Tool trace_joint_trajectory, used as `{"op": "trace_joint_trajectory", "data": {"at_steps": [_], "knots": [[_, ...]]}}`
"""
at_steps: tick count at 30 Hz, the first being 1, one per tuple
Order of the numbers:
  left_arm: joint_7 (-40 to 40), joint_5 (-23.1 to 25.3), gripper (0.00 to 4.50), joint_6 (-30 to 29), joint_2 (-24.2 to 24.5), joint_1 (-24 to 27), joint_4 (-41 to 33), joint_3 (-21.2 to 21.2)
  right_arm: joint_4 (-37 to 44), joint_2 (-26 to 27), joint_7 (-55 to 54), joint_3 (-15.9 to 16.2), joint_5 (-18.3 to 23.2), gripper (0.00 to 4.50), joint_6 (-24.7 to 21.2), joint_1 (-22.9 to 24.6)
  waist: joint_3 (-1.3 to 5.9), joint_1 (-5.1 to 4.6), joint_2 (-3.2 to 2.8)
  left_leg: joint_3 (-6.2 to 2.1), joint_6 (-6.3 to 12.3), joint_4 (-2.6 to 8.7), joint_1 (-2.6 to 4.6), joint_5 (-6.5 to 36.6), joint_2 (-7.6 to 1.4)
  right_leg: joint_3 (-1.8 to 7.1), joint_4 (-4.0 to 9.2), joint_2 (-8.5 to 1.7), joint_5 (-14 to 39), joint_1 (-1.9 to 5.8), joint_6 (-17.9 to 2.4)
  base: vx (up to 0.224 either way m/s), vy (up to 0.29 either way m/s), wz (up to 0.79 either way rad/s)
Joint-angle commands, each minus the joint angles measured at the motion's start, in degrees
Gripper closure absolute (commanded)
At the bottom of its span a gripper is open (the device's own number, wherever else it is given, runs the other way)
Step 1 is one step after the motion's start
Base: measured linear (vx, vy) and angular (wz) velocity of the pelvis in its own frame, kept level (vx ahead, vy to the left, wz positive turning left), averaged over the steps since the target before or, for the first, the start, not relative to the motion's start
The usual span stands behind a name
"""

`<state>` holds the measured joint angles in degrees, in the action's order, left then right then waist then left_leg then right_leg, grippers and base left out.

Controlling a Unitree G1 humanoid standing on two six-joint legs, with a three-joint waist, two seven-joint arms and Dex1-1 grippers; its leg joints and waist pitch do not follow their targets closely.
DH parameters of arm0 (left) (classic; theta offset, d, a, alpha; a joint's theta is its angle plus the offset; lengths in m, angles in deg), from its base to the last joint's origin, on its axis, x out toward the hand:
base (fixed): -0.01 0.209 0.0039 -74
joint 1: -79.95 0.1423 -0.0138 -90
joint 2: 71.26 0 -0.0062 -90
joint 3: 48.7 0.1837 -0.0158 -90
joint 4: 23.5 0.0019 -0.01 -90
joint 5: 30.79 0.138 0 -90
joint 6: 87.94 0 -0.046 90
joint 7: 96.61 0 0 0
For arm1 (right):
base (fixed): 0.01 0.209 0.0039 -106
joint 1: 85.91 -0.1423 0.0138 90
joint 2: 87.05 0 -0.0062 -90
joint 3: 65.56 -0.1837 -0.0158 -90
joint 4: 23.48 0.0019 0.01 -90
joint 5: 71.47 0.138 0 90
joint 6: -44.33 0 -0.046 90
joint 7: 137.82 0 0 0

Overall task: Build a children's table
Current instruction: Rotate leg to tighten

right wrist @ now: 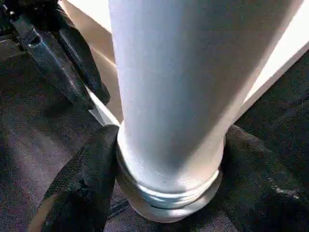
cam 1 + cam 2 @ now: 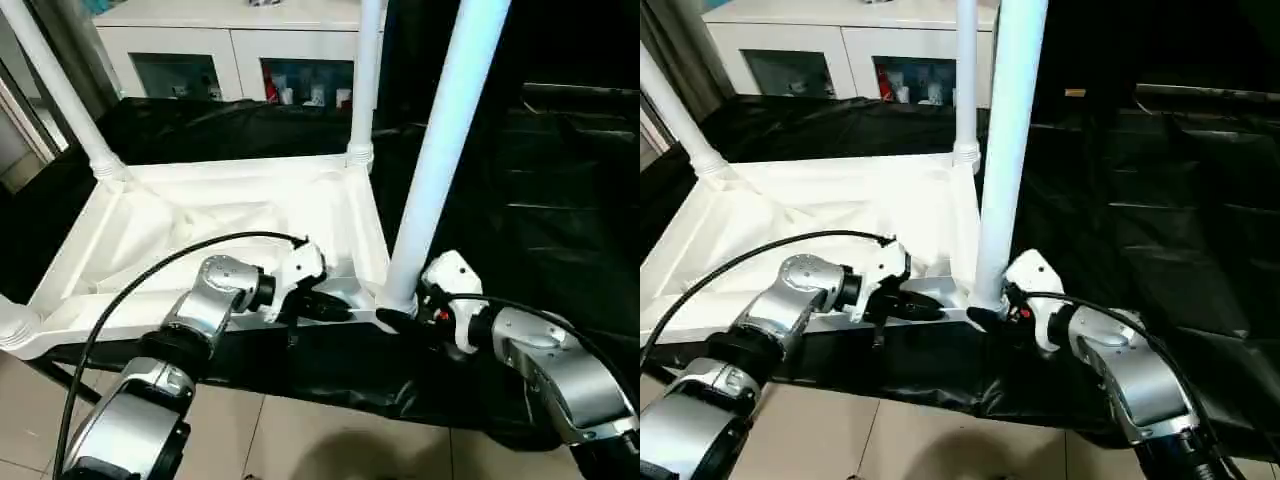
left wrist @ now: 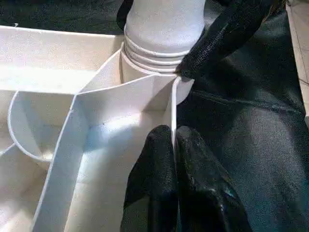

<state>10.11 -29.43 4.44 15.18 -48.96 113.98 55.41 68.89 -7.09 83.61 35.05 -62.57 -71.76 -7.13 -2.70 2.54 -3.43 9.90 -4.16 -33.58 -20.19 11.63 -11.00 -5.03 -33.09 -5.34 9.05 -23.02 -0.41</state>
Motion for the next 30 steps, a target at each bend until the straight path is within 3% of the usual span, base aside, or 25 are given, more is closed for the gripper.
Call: {"op": "trace_joint_trajectory", "data": {"at_steps": [1,5,7,8,10,11,12,13,15,16,20,21,24,26,30], "knots": [[-2.12,-1.77,4.50,-0.22,-0.42,0.77,-0.81,0.14,0.56,0.83,-0.61,0.00,0.63,1.69,-0.02,0.44,3.53,0.14,1.33,-0.22,4.97,3.69,-0.41,8.95,-1.64,2.58,3.98,-3.07,17.02,3.41,-11.37,0.000,0.000,0.00],[5.28,0.41,4.50,-0.22,-1.97,0.42,0.86,-0.03,-3.10,6.14,-7.75,-3.15,0.99,1.75,-0.87,0.38,3.46,-0.17,1.22,-0.29,3.90,3.86,-0.36,10.05,-1.60,2.47,4.18,-3.05,18.64,3.21,-10.93,0.000,0.000,0.00],[12.41,1.83,4.50,-1.05,-4.31,-0.56,2.48,-0.52,-5.32,10.54,-14.46,-5.09,0.33,1.75,-1.67,-0.45,3.33,-0.51,1.47,-0.32,3.36,3.95,-0.24,10.90,-1.58,2.42,4.49,-2.97,20.43,3.09,-10.25,0.000,0.000,0.00],[15.38,2.74,4.50,-0.90,-5.46,-0.98,3.12,-0.29,-6.41,12.86,-17.75,-6.03,0.14,1.75,-2.01,-0.96,3.27,-0.68,1.27,-0.30,2.80,3.95,-0.18,11.46,-1.44,2.41,4.61,-2.97,21.98,2.88,-9.95,0.000,0.000,0.00],[18.47,3.55,4.50,-1.33,-6.69,-1.46,3.94,-0.13,-7.77,15.05,-21.86,-6.95,-0.74,1.76,-1.96,-1.65,3.29,-0.79,1.41,-0.41,2.24,4.06,-0.22,11.92,-1.36,2.36,4.89,-3.01,23.93,3.06,-8.76,0.000,0.000,0.00],[26.95,4.73,4.50,-3.55,-10.92,-3.36,6.88,-0.28,-12.45,20.78,-31.52,-9.87,-1.50,1.76,-1.10,-4.14,3.25,-0.95,1.35,-0.36,2.01,4.09,-0.06,12.13,-1.39,2.41,4.97,-2.94,23.95,2.74,-8.71,0.000,0.000,0.00],[27.77,4.78,4.50,-3.87,-11.34,-3.56,7.17,-0.36,-12.95,21.32,-32.56,-10.21,-1.58,1.76,-0.91,-4.41,3.21,-1.14,1.21,-0.31,1.49,4.02,0.06,12.58,-1.27,2.41,5.02,-2.93,24.58,2.47,-8.65,0.000,0.000,0.00],[32.35,5.39,4.50,-5.03,-13.89,-4.71,8.60,-0.27,-16.70,25.15,-37.44,-13.14,0.05,1.76,0.53,-6.33,3.34,-1.10,1.06,-0.55,0.95,4.06,0.26,13.13,-1.16,2.18,5.21,-3.00,26.14,2.76,-8.00,0.000,0.000,0.00],[34.37,5.56,4.50,-5.78,-15.24,-5.17,9.17,-0.25,-18.56,26.36,-39.73,-13.45,-0.46,1.76,1.65,-7.32,3.24,-1.19,1.20,-0.52,1.10,4.10,0.24,13.79,-1.13,2.13,5.57,-3.00,27.17,2.55,-7.42,0.000,0.000,0.00],[37.12,6.10,4.50,-5.67,-16.82,-5.69,9.86,-0.04,-20.95,27.03,-42.27,-12.44,-2.64,1.76,3.15,-8.69,3.40,-1.03,1.29,-0.59,1.47,4.09,0.05,12.90,-1.11,2.14,5.47,-3.01,25.80,2.82,-7.21,0.000,0.000,0.00],[37.10,6.36,4.50,-5.79,-18.22,-6.28,10.15,0.01,-22.77,28.73,-42.22,-12.73,-2.51,1.76,4.48,-10.67,3.67,-0.80,1.56,-0.35,3.52,3.84,-0.41,9.75,-0.90,2.32,4.83,-2.91,20.10,3.25,-8.55,0.000,0.000,0.00],[36.37,6.72,4.50,-5.33,-17.85,-6.31,9.90,0.23,-22.62,29.17,-42.41,-13.25,-2.35,1.76,4.60,-11.39,3.71,-0.69,1.22,-0.37,3.74,3.85,-0.37,9.33,-0.95,2.32,4.77,-2.94,19.62,3.25,-8.68,0.000,0.000,0.00],[35.46,6.76,4.50,-4.75,-17.37,-6.35,10.05,0.27,-22.70,29.47,-42.20,-13.88,-2.48,1.76,5.67,-12.09,3.73,-0.86,1.25,-0.35,4.12,3.87,-0.39,9.44,-1.03,2.26,4.69,-2.89,18.97,3.25,-9.16,0.000,0.000,0.00],[35.11,6.67,4.50,-4.23,-16.75,-6.49,10.31,0.16,-23.03,29.33,-41.87,-13.75,-2.82,1.20,7.63,-12.61,3.59,-0.97,1.18,-0.36,3.94,3.96,-0.38,10.49,-1.02,2.22,4.93,-2.91,20.36,3.13,-9.05,0.000,0.000,0.00],[30.22,5.93,4.50,-2.23,-13.70,-5.75,9.30,0.15,-19.91,26.64,-35.44,-12.62,-1.10,0.98,5.38,-11.86,3.62,-1.16,1.57,-0.50,4.66,4.06,-0.60,10.79,-0.97,2.16,4.88,-2.86,21.05,3.50,-8.34,0.000,0.000,0.00]]}}
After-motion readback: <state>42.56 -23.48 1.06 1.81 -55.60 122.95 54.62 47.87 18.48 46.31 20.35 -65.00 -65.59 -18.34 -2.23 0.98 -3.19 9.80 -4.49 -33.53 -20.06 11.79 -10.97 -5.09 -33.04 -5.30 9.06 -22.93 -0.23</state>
